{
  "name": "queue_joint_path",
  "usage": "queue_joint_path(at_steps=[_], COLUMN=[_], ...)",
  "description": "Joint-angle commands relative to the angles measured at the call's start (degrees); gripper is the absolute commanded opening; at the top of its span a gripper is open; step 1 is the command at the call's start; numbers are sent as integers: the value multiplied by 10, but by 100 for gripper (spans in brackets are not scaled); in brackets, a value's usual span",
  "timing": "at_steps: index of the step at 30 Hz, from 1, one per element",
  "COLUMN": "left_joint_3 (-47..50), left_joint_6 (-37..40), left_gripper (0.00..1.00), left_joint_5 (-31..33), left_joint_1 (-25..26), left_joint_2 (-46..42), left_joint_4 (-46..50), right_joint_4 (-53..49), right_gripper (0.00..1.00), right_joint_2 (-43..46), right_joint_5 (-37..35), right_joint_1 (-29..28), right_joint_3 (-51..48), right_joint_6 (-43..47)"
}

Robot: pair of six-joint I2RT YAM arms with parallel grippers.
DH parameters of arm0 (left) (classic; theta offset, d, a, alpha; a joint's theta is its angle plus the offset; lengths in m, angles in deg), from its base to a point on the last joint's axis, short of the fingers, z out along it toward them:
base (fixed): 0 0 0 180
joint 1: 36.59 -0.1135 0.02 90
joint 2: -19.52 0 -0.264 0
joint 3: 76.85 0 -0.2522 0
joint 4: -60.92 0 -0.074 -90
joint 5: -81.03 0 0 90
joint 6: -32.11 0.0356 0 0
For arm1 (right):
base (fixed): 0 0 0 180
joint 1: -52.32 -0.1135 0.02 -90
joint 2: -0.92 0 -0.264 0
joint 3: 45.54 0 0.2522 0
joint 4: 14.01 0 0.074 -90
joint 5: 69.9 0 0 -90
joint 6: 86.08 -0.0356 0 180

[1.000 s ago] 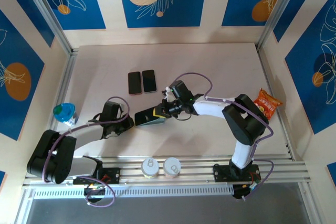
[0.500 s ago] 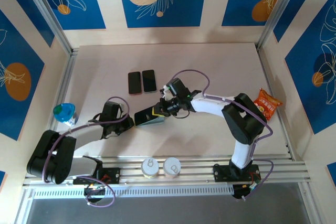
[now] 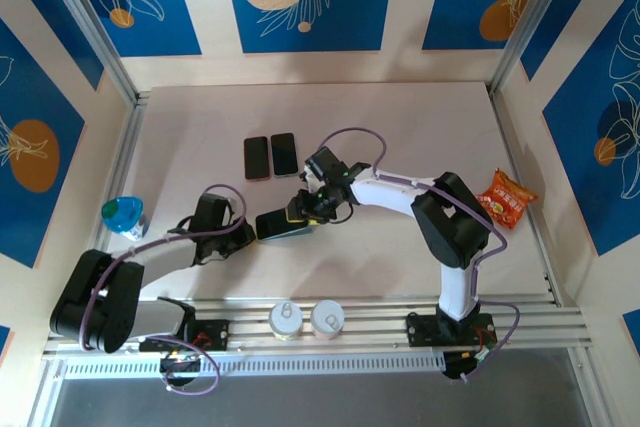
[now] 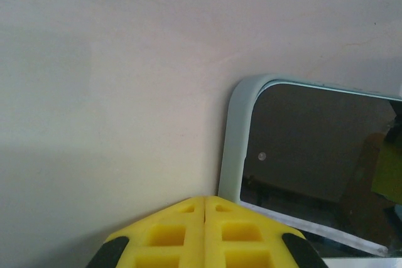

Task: Put the phone into the phone case

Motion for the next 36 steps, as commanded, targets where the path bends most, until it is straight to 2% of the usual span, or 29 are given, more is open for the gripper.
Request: queue_joint_path(at_steps=[1,7,13,26,36], left_joint_3=[1,2,-2,-19,-38], left_joint_6=[-5,-1,6,16,18], left_gripper=[3,4,5,5,5], left_joint_5=[17,28,36,38,33], left_joint_1=[1,1,1,1,1], left_joint_2=[-17,-47,-67,-62,-53], left_joint_4=[-2,18,35,41,39], right_joint_4=[-69,-111,-138,-168,-178], right_gripper=[54,65,71,76,78], right_joint_2=[-16,-37,-55,-72,-39], right_joint_5=[-3,-12,-16,-29,-42], right_joint_1=[-5,-5,-5,7,16], right_joint_3=[44,81,107,141,141], right_joint_6=[28,40,49,63,80])
